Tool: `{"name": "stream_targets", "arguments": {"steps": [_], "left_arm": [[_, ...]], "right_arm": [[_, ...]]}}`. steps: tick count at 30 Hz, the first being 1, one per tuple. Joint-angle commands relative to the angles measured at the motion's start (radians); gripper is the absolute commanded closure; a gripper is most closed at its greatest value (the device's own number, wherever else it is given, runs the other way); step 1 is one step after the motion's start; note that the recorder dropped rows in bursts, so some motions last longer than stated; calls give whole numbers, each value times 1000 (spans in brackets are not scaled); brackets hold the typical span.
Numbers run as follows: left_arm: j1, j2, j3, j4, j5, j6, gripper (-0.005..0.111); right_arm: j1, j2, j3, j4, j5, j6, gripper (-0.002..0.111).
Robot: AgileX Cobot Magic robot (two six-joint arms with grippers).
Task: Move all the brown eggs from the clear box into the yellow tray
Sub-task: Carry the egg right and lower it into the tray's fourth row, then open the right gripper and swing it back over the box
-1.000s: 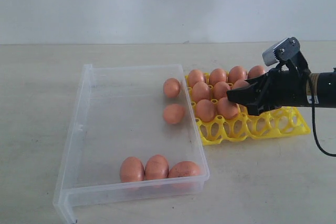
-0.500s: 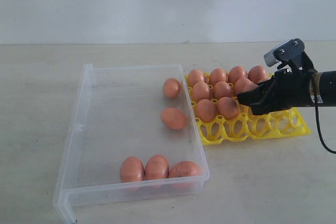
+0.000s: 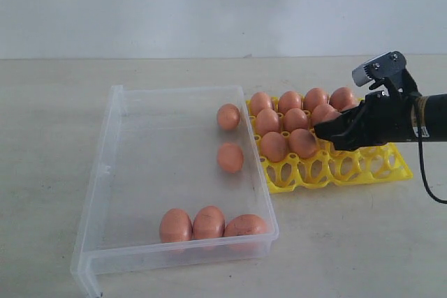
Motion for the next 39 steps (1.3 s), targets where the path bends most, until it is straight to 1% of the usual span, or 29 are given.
{"name": "stream_targets", "arguments": {"steps": [1,5,8,11,14,16,17,18,20,22,23,25,26,28,29,30,32,33,34,35,37,39], "left_arm": [[-4,-1,3,1,-2,-1,19],[-4,-1,3,1,-2,-1,42],[-4,-1,3,1,-2,-1,57],[-4,-1,3,1,-2,-1,70],[-4,-1,3,1,-2,-1,81],[-4,-1,3,1,-2,-1,88],[-4,-1,3,1,-2,-1,91],[-4,-1,3,1,-2,-1,95],[-4,-1,3,1,-2,-1,101],[-4,-1,3,1,-2,-1,107],[-4,-1,3,1,-2,-1,110],[-4,-1,3,1,-2,-1,111],[-4,-1,3,1,-2,-1,111],[-4,-1,3,1,-2,-1,111],[-4,-1,3,1,-2,-1,111],[-4,-1,3,1,-2,-1,111],[-4,-1,3,1,-2,-1,111],[-4,-1,3,1,-2,-1,111],[-4,-1,3,1,-2,-1,111],[-4,-1,3,1,-2,-1,111],[-4,-1,3,1,-2,-1,111],[-4,-1,3,1,-2,-1,111]], "right_arm": [[1,-14,-1,7,-33,-2,48],[1,-14,-1,7,-31,20,48],[1,-14,-1,7,-34,50,48],[1,-25,-1,7,-68,134,48],[1,-61,-1,7,-139,250,48],[1,-99,-1,7,-208,302,51],[1,-119,-3,12,-261,325,56],[5,-140,-3,33,-321,338,64],[37,-174,-5,103,-415,329,85],[100,-203,-28,161,-449,290,106],[149,-214,-55,169,-427,268,108],[257,-222,-135,152,-328,228,108],[325,-222,-183,119,-235,201,108],[471,-222,-274,15,35,162,108],[550,-222,-325,-60,294,141,108],[631,-213,-354,-96,497,131,108],[766,-173,-431,-118,1023,77,108],[800,-148,-462,-140,1226,53,108],[821,-124,-496,-151,1347,42,108],[829,-90,-526,-145,1445,17,108],[826,-56,-579,-43,1463,-77,108],[812,-34,-663,284,1467,-347,108]]}}
